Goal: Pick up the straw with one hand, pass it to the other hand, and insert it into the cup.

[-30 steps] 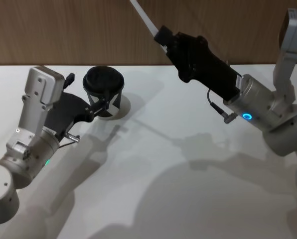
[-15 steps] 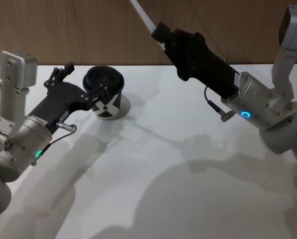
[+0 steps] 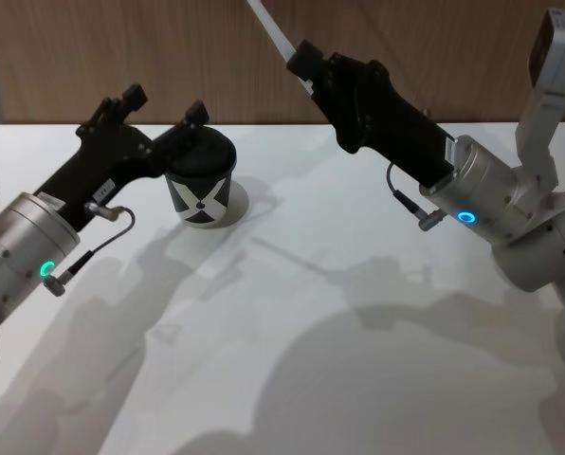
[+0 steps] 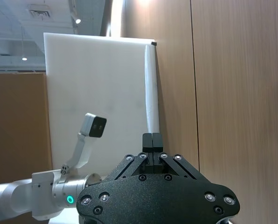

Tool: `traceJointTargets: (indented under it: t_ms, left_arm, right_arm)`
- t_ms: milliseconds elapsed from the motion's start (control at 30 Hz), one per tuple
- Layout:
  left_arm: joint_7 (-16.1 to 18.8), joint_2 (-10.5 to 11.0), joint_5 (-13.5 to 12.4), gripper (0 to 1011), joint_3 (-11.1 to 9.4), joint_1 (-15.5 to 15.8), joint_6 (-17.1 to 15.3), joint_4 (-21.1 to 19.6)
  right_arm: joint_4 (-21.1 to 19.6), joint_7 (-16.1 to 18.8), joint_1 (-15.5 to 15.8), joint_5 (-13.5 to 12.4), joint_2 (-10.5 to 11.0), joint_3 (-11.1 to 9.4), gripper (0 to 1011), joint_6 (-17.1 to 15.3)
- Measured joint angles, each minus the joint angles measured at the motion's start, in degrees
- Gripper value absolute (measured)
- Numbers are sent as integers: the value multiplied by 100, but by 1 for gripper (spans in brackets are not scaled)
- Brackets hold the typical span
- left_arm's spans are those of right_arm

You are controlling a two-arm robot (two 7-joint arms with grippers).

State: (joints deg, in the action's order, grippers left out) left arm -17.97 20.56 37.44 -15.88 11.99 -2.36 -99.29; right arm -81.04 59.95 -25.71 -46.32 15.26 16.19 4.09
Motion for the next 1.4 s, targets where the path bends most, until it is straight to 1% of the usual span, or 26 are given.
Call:
traceJointTargets:
  t_ms: [33, 67, 133, 167, 233, 267, 300, 333, 367, 400, 467, 500, 567, 633, 767, 800, 833, 900, 1000, 1100, 1133, 1200, 1233, 1267, 1400]
  left_arm:
    - [-51, -2, 80, 1001, 20, 3, -17, -10]
    - [-164, -6, 251, 1002, 64, 15, -57, -28]
    - [-262, -11, 401, 1001, 98, 25, -93, -40]
    - [-361, -18, 557, 1002, 138, 41, -135, -52]
    - [-475, -22, 732, 1002, 171, 56, -187, -62]
    - [-570, -28, 881, 1002, 204, 74, -233, -67]
    - [-570, -28, 881, 1002, 204, 74, -233, -67]
    - [-664, -37, 1056, 1001, 238, 92, -280, -73]
    - [-710, -40, 1104, 1001, 253, 100, -304, -74]
    - [-817, -49, 1278, 1001, 279, 119, -366, -75]
    - [-906, -59, 1429, 1001, 301, 138, -422, -75]
    - [-991, -72, 1601, 1002, 329, 160, -480, -75]
    - [-1075, -84, 1722, 1002, 348, 179, -536, -74]
    - [-1215, -106, 1964, 1001, 378, 213, -637, -61]
    - [-1412, -142, 2330, 1002, 410, 266, -802, -39]
    - [-1487, -158, 2465, 1002, 420, 292, -871, -29]
    - [-1487, -158, 2465, 1002, 420, 292, -871, -29]
    - [-1639, -187, 2735, 1002, 430, 339, -1008, -10]
    - [-1752, -215, 2936, 1001, 431, 378, -1119, 7]
    - [-1914, -252, 3215, 1002, 420, 446, -1281, 32]
    - [-1914, -252, 3215, 1001, 420, 446, -1281, 32]
    - [-2034, -293, 3429, 1002, 390, 514, -1410, 56]
    - [-2034, -293, 3429, 1001, 390, 514, -1410, 56]
    - [-2079, -309, 3513, 1002, 374, 538, -1460, 62]
    - [-2162, -363, 3705, 1002, 331, 610, -1569, 88]
  right_arm:
    - [1, 2, -1, -2, -1, 1, 0, 0]
    - [1, 4, -1, -2, -1, 1, 0, 0]
    - [2, 6, -3, -5, -2, 2, 0, 0]
    - [3, 7, -3, -6, -2, 3, 0, 0]
    - [4, 10, -4, -8, -3, 4, 0, 0]
    - [5, 10, -5, -8, -4, 4, 0, 0]
    - [5, 11, -5, -8, -4, 5, 0, 0]
    - [6, 12, -6, -9, -5, 6, 0, 0]
    - [6, 12, -6, -10, -5, 6, 0, 0]
    - [6, 13, -7, -11, -6, 6, 0, 0]
    - [6, 14, -8, -12, -6, 7, 0, 0]
    - [6, 15, -8, -13, -6, 7, 0, 0]
    - [6, 16, -9, -14, -6, 7, 0, 0]
    - [6, 18, -10, -17, -6, 7, 0, 0]
    - [6, 21, -10, -18, -6, 7, 0, 0]
    - [6, 22, -10, -18, -6, 7, 0, 0]
    - [6, 22, -10, -18, -6, 7, 0, 0]
    - [6, 22, -10, -18, -6, 7, 0, 0]
    - [6, 22, -9, -18, -6, 7, 0, 0]
    - [6, 22, -9, -18, -6, 7, 0, 0]
    - [6, 23, -10, -18, -6, 7, 0, 0]
    - [6, 22, -9, -18, -6, 7, 0, 0]
    - [6, 22, -9, -18, -6, 7, 0, 0]
    - [6, 23, -9, -18, -6, 7, 0, 0]
    - [6, 22, -9, -18, -6, 7, 0, 0]
